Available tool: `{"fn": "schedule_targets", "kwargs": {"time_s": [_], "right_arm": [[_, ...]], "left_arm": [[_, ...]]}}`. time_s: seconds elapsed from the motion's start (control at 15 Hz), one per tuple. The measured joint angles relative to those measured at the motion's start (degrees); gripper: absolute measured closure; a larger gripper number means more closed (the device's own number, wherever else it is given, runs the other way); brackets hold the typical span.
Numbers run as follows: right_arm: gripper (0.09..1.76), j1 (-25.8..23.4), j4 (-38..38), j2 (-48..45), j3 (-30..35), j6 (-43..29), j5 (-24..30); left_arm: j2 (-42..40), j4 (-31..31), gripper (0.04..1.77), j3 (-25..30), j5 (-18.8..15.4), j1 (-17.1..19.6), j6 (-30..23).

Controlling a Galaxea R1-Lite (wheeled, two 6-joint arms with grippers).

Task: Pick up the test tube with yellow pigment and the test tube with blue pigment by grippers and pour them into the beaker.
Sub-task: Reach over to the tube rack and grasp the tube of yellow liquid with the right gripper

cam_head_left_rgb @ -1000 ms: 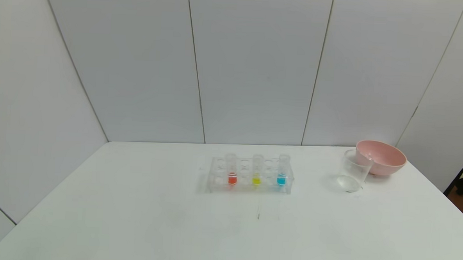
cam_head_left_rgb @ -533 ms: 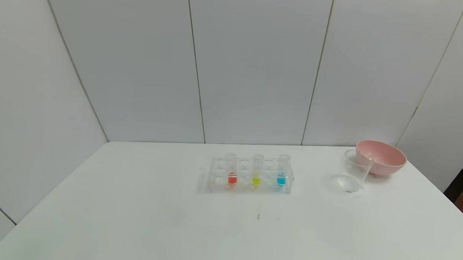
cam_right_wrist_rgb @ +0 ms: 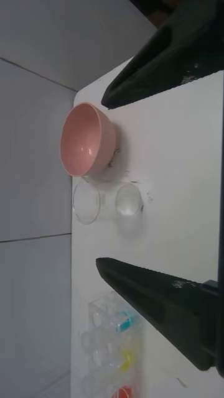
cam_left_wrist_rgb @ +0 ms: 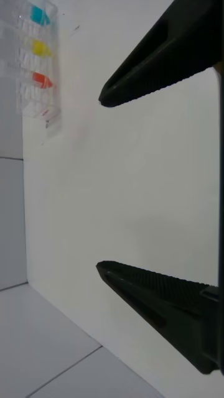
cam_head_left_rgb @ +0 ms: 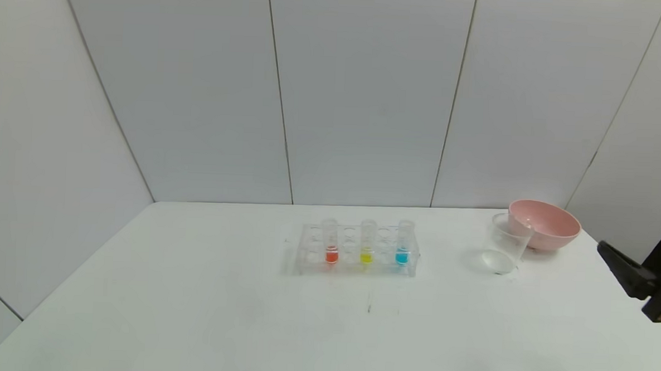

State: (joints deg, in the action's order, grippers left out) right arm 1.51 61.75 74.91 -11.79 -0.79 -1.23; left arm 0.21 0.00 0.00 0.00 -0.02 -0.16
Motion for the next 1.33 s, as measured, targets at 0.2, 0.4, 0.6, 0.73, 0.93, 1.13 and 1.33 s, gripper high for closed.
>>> {"fn": "schedule_targets", "kwargs": {"time_s": [0.2,0.4,0.6,0.73,0.93,1.13,1.33], "right_arm": [[0.14,4.4,7.3,8.9,-0.6,-0.3,-5.6],[0.14,12.3,9.0,14.1,-0.8,-1.0,-13.1],[0.14,23.1,9.3,17.7,-2.0,-3.7,-23.4],[0.14,31.0,10.3,20.8,-3.8,-5.9,-30.5],[0.14,39.9,11.4,26.7,-9.9,-7.1,-37.7],[0.14,44.5,11.3,31.9,-15.7,-7.1,-39.6],[0.14,48.2,10.9,36.7,-21.0,-7.0,-42.5]], "left_arm": [[0.0,0.0,0.05,0.0,0.0,0.0,0.0],[0.0,0.0,0.05,0.0,0.0,0.0,0.0],[0.0,0.0,0.05,0.0,0.0,0.0,0.0],[0.0,0.0,0.05,0.0,0.0,0.0,0.0],[0.0,0.0,0.05,0.0,0.0,0.0,0.0],[0.0,0.0,0.05,0.0,0.0,0.0,0.0],[0.0,0.0,0.05,0.0,0.0,0.0,0.0]]}}
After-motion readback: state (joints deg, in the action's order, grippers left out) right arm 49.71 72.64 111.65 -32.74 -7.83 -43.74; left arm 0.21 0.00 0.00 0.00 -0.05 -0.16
